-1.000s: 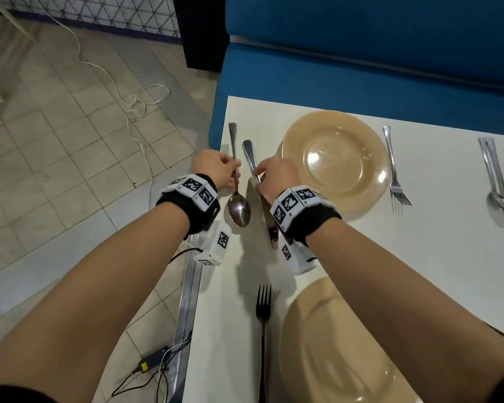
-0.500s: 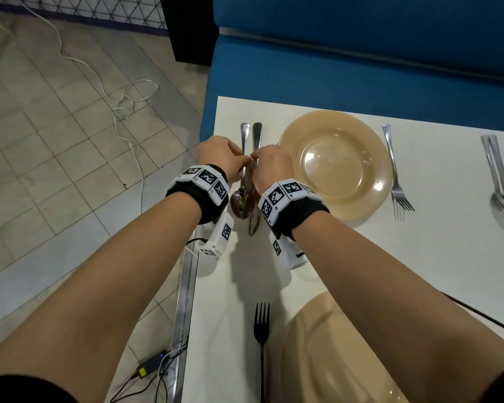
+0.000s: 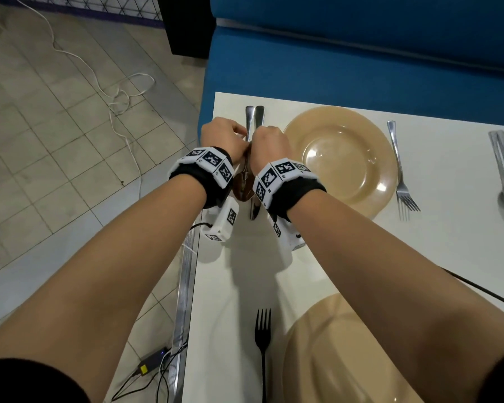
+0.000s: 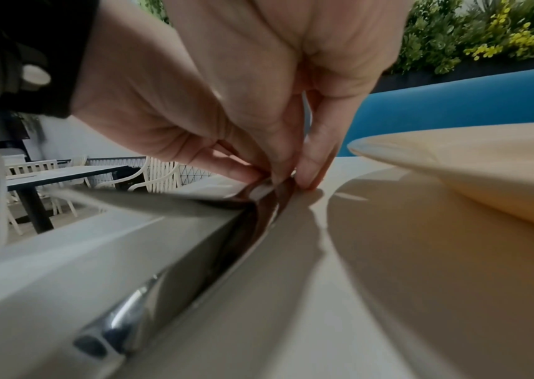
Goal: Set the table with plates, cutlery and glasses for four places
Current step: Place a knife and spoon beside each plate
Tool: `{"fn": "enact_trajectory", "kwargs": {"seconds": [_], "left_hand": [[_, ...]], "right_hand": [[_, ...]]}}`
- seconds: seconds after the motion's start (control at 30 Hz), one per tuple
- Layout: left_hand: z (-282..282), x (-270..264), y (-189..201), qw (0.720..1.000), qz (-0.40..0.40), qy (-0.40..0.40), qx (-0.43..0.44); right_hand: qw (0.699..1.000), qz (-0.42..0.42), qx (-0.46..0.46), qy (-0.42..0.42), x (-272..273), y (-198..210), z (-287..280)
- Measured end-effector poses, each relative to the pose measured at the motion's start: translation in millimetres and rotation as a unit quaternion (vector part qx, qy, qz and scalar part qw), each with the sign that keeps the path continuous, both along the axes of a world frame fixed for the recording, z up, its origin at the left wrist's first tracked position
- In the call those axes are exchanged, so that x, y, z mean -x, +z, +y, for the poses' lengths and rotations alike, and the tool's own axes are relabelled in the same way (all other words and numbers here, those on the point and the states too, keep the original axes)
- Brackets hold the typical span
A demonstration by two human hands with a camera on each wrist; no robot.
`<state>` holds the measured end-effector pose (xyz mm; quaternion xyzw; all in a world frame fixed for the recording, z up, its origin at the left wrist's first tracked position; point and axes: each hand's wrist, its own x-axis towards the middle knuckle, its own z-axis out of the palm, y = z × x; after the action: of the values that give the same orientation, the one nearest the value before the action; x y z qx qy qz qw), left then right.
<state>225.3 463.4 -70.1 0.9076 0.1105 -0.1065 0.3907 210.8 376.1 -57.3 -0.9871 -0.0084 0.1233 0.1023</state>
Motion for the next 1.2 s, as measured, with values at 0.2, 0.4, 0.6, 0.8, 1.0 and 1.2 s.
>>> {"fn": "enact_trajectory", "kwargs": {"seconds": [0.2,0.4,0.6,0.8,1.0,1.2], "left_hand": [[1.1,-1.2,-0.9,1.0,-0.006,-0.002,-0.006],[2.5,2.5,-3.9,1.0,0.015,0.002,0.01],[3.0,3.3,-7.3,1.0,0.017,0.007,0.021],[2.5,1.0,-7.3,0.999,0.02,0.007,0.034],[2.4,-0.7,-4.1,0.999,0.019,0.013,0.03],[2.0,-1.0,-3.5,0.999,0.026,0.009,0.019]], "right_hand": [[1.0,-0.004,-0.005,0.005,-2.1,0.4,-1.4],[1.0,-0.01,0.004,0.012,-4.1,-7.8,-3.1],[1.0,-0.012,0.0,0.018,-1.1,-8.8,-3.7],[1.0,-0.018,-0.008,0.01,-0.5,-8.6,-3.8],[1.0,-0.013,-0.007,0.012,-4.3,-7.3,-3.0],[1.0,-0.009,-0.008,0.01,-3.8,-6.9,-3.3]]}}
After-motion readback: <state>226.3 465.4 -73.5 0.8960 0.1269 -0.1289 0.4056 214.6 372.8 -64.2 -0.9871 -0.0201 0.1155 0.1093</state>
